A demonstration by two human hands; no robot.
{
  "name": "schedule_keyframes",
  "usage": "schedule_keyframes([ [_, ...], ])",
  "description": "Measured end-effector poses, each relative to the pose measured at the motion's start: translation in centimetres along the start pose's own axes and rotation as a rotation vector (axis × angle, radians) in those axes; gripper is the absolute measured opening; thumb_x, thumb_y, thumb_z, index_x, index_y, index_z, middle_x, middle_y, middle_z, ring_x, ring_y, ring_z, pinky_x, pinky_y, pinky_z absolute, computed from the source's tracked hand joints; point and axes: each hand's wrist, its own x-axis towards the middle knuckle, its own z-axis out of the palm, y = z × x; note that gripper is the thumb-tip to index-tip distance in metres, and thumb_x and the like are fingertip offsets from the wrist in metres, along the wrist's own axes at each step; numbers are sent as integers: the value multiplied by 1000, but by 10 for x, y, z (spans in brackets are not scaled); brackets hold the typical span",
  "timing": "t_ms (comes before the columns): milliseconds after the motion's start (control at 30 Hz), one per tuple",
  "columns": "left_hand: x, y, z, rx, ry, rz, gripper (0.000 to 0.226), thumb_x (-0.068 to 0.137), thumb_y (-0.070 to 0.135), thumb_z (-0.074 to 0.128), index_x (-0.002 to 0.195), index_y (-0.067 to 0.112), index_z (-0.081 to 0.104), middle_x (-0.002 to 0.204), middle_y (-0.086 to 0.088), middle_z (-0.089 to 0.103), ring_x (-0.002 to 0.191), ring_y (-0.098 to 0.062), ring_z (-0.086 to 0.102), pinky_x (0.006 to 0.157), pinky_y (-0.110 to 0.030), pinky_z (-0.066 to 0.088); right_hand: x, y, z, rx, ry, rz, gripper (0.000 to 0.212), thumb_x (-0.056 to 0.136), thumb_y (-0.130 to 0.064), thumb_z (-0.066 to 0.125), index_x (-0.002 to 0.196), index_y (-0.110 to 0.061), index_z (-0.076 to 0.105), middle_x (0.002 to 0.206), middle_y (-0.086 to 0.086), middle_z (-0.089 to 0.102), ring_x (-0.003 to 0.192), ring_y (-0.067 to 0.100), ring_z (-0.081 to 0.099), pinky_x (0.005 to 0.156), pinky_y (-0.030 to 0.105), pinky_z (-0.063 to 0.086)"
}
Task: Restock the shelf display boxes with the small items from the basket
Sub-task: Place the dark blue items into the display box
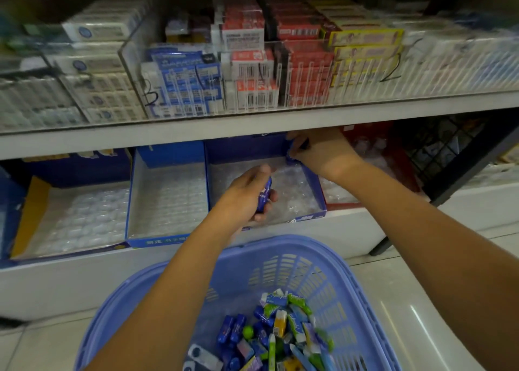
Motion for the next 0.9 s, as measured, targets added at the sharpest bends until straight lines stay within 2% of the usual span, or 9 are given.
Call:
schedule_keyframes([
  [67,-4,6,3,-284,-84,-102,39,102,35,31,104,10,61,59,-3,59,45,-11,47,38,-19,31,-19,-8,-11,370,-105,7,15,90,-18,62,103,-14,69,98,2,70,83,12,64,78,24,49],
  [133,-10,11,4,-388,-218,-150,42,97,29,25,97,3,58,57,-6,54,44,-13,44,38,-19,30,-38,-15,-19,635,-299,0,19,88,-19,64,107,-18,69,100,6,72,86,17,68,81,25,56],
  [300,-16,15,10,-350,-319,-106,34,87,20,23,85,2,52,54,-7,48,44,-13,39,40,-22,26,-54,-19,-23,709,-310,-76,19,80,-14,71,99,-18,71,99,15,72,90,28,68,85,37,52],
  [467,-16,14,12,-367,-232,-37,33,92,15,27,89,0,56,61,-6,53,51,-13,44,46,-22,33,-45,-15,-18,802,-293,33,15,76,-11,74,91,-13,70,79,4,70,66,5,67,63,13,55],
  [567,-9,13,15,-356,-63,-24,29,95,13,31,94,3,58,74,-10,62,57,-15,54,50,-22,42,-36,-14,-14,761,-226,86,14,73,-16,78,85,-14,71,79,0,71,68,3,66,66,9,54],
  [633,-1,8,14,-21,91,51,28,99,14,34,113,8,58,109,-12,64,90,-19,62,73,-25,48,-24,-12,-11,634,-90,101,18,74,-23,79,90,-17,72,84,-8,69,75,2,63,66,-1,47],
  [700,0,-4,8,552,123,170,38,101,22,38,138,19,46,140,-4,49,125,-20,48,98,-26,36,-9,-10,-7,543,65,136,15,76,-24,77,86,-18,68,87,-10,62,80,4,55,60,-7,37],
  [800,-5,-25,1,1040,-66,233,50,102,34,33,149,17,26,159,-1,17,145,-16,15,112,-20,10,10,-5,7,420,123,126,27,80,-23,74,65,-20,52,75,-5,58,83,14,53,68,9,38],
  [900,-7,-37,-4,1192,-150,218,60,101,45,25,152,18,7,160,4,-9,147,-12,-10,115,-26,-8,20,-2,21,351,70,64,18,82,-20,72,92,-4,67,96,13,67,95,27,60,87,32,47],
])
